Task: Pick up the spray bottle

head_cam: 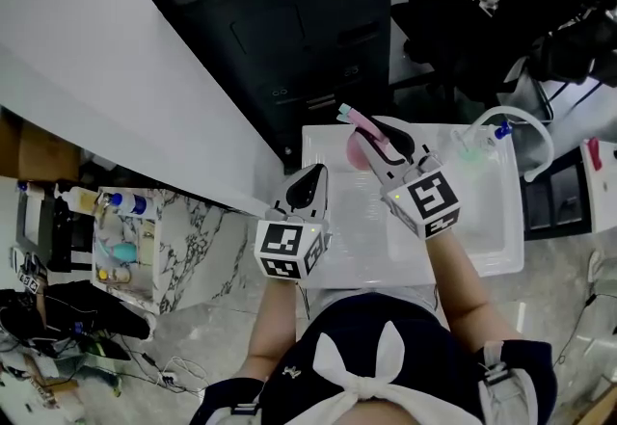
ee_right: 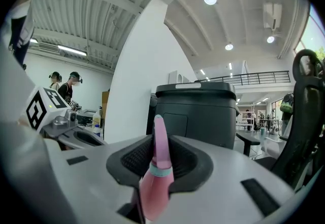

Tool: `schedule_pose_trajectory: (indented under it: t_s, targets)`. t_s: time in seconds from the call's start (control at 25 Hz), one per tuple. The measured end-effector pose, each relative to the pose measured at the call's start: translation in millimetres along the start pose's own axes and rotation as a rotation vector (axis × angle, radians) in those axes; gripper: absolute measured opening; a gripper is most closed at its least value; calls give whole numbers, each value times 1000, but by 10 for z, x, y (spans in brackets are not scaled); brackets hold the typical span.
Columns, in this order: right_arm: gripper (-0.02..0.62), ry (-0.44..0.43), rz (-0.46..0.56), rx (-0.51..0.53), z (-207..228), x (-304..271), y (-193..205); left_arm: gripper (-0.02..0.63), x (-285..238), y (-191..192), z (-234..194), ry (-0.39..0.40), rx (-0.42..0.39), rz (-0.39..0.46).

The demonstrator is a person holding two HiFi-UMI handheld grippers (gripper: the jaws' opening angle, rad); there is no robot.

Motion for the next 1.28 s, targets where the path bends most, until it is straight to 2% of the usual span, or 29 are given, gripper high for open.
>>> schedule_pose_trajectory:
  t_s: [0.4, 0.68, 1.28]
  targets:
    - [97, -20, 15, -17, -143, 158, -8, 26, -10, 29, 1, 6, 9, -1]
    - [97, -23, 16, -64, -174, 274, 117, 26, -27, 60, 36, 13, 12, -5]
    - [97, 13, 3, -116, -217, 462, 296, 26, -62, 78, 160, 38, 4, -15]
Point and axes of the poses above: the fingertips, and each gripper's own axes: x backward along the fingers, z to its right, y out of its underside, the point moved 5 cm from there along x, backward along the fingers, and after that the axes turned 2 degrees about -x, right-handed, at the moved point
